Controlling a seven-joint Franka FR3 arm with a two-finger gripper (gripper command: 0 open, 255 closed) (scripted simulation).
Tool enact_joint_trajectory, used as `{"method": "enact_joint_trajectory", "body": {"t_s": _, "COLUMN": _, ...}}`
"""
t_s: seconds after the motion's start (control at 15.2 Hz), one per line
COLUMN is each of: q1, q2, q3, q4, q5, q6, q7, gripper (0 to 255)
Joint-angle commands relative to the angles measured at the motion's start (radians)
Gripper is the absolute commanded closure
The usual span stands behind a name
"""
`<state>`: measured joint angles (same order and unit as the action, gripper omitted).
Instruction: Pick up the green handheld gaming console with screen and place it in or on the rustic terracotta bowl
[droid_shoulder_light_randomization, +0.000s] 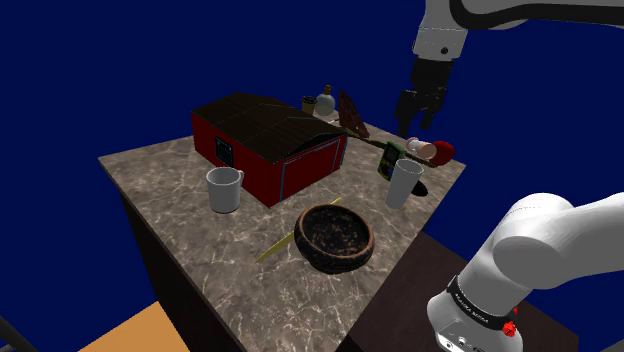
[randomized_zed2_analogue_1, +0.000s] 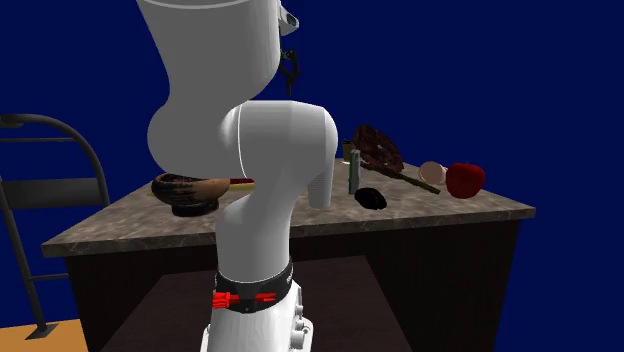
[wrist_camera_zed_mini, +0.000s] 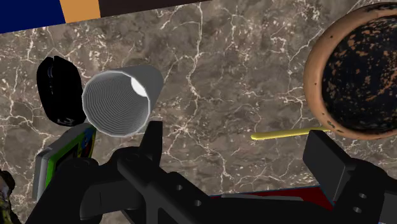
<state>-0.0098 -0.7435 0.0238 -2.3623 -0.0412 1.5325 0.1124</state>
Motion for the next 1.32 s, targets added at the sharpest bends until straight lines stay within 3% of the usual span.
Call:
{"method": "enact_joint_trajectory", "body": {"t_s": 0.0, "q1": 0.0, "q2": 0.0, "q3": 0.0, "q4": 0.0, "q5": 0.0, "q6": 0.0, "q7": 0.0, "gripper": 0}}
{"method": "enact_joint_trajectory", "body": {"t_s": 0.59, "q1": -0.041, "q2": 0.026, "q3": -0.203, "q4": -0.143, "q5": -0.139, "q6": 0.255, "q7": -0.273, "gripper": 0}}
{"method": "enact_joint_trajectory", "body": {"t_s": 1.25, "q1": -0.047, "q2": 0.249, "q3": -0.454, "q4": -0.14, "q5": -0.208, "q6": 0.577, "q7": -0.586, "gripper": 0}}
